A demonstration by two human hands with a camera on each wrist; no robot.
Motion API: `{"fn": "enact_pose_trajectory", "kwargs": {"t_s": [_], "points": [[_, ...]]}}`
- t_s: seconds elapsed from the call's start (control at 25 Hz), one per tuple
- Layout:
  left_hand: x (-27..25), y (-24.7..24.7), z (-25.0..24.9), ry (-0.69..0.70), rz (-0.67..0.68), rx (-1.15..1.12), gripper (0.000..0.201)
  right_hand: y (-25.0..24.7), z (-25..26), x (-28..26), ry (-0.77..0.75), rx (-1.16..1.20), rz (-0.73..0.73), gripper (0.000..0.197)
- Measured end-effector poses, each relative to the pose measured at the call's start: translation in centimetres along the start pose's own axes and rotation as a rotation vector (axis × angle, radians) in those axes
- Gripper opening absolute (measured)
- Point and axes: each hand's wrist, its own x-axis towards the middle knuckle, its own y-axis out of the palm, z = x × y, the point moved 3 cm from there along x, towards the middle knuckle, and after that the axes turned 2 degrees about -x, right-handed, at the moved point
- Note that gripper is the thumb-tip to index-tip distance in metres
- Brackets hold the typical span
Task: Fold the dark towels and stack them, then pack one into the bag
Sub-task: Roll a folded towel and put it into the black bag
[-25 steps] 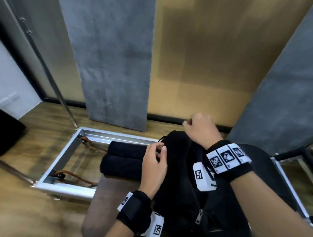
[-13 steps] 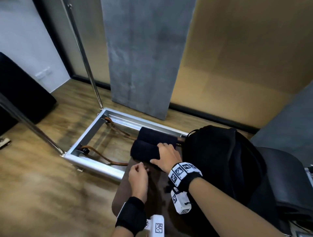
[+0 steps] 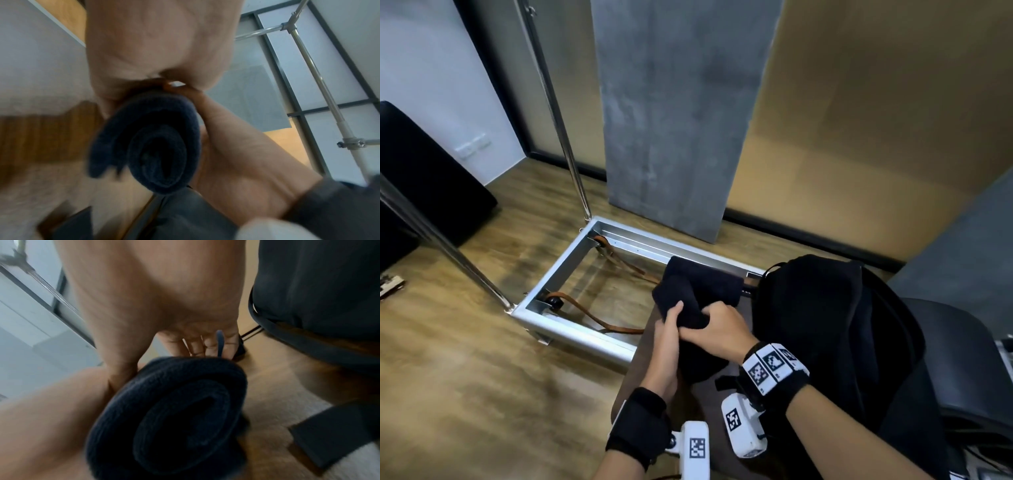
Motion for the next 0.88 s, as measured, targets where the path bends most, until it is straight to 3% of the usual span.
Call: {"fn": "enact_pose_trajectory", "kwargs": {"t_s": [0.12,0.28,0.36,0.48,0.56,0.64,0.76,0.84,0.88], "points": [[-3.1,3.6,-3.3,0.052,0.152,-0.078,0.062,-4.4,1.1,-1.9,-0.059,-0.005,-0.134,0.066],[-7.3,10.5,-5.3,0.086,0.336,-0.176,0.056,-11.0,0.4,-5.2,-0.033,0.355,-0.204,0.115],[-8.9,14.1,-5.3,0.101,0.46,-0.227,0.051,-13.5,-0.4,-7.0,-0.034,0.601,-0.171,0.105],[-11.5,19.7,-3.8,0.071,0.636,-0.074,0.057,-17.6,-3.3,-10.3,-0.055,0.806,-0.263,0.049],[-12.0,22.1,-2.7,0.262,0.635,0.242,0.061,-20.0,-6.1,-12.9,-0.022,0.876,-0.357,0.036],[-11.4,23.0,-1.7,0.656,0.566,0.723,0.054,-21.5,-9.2,-15.0,0.092,0.925,-0.407,0.041],[-11.7,23.9,0.6,1.185,0.506,1.274,0.024,-21.6,-14.0,-16.6,0.474,0.781,-0.375,0.057],[-11.8,25.5,2.0,1.37,0.556,1.516,0.026,-21.1,-15.9,-16.2,0.618,0.714,-0.305,0.063],[-11.9,26.7,2.3,1.382,0.61,1.672,0.028,-21.0,-16.6,-15.7,0.649,0.665,-0.265,0.065]]}}
